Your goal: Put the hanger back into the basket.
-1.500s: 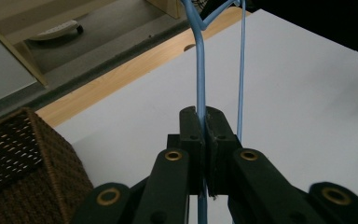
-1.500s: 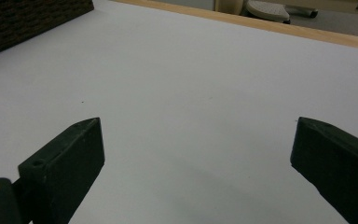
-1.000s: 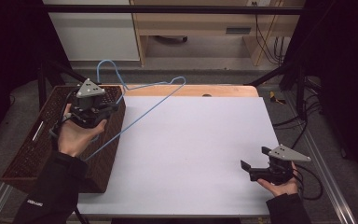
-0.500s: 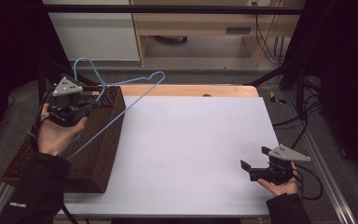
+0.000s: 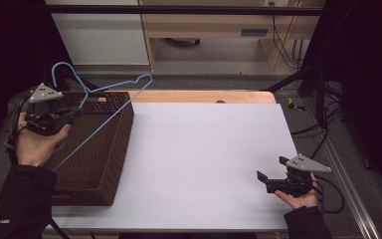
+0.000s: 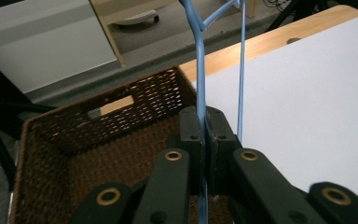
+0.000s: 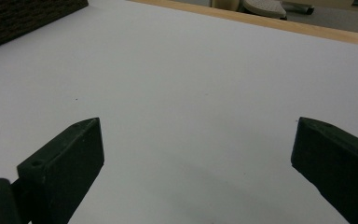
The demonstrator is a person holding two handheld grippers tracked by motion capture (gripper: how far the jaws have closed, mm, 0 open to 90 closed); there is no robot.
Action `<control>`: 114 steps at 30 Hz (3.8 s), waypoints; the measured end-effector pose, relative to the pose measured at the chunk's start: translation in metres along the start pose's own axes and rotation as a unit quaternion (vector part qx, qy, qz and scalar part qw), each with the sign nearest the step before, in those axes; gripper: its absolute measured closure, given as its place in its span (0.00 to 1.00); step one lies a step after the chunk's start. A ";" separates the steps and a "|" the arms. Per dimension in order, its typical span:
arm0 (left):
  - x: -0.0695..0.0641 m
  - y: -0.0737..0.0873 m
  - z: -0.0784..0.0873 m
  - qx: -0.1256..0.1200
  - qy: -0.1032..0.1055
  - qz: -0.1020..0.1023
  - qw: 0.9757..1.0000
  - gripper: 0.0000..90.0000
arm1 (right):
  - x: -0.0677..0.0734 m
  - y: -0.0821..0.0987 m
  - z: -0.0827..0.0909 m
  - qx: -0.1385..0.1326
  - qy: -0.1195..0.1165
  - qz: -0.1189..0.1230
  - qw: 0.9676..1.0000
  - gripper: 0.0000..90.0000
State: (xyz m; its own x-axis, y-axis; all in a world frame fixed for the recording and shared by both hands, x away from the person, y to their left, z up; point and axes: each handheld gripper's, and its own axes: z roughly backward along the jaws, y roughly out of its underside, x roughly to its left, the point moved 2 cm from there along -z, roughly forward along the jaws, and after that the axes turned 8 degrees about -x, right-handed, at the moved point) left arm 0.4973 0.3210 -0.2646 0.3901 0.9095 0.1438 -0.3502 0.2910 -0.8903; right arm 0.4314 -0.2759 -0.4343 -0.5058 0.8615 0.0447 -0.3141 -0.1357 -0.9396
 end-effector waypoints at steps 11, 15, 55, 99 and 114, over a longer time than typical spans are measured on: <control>0.031 0.025 0.000 0.018 -0.037 0.015 0.999 0.97 | 0.000 0.000 0.000 0.000 0.001 0.000 1.000 0.03; 0.039 0.033 0.001 0.022 -0.046 0.015 0.999 0.97 | 0.000 0.000 0.000 0.001 0.002 0.000 1.000 0.03; 0.037 0.115 -0.051 0.117 -0.034 0.026 0.992 0.96 | 0.000 0.001 -0.001 0.004 0.005 0.003 1.000 0.03; -0.077 0.072 -0.001 -0.096 0.137 0.028 0.986 0.27 | 0.000 -0.002 0.002 -0.011 0.001 -0.001 1.000 0.03; -0.137 0.080 -0.011 -0.106 0.183 0.014 0.977 0.11 | 0.000 -0.002 0.003 -0.013 -0.002 -0.001 1.000 0.03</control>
State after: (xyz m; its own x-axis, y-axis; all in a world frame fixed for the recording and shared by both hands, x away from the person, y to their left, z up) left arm 0.4251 0.2163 -0.3603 0.6743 0.7384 -0.0111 -0.1959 0.1644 -0.9667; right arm 0.4293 -0.2768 -0.4310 -0.5083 0.8599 0.0478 -0.2936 -0.1208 -0.9483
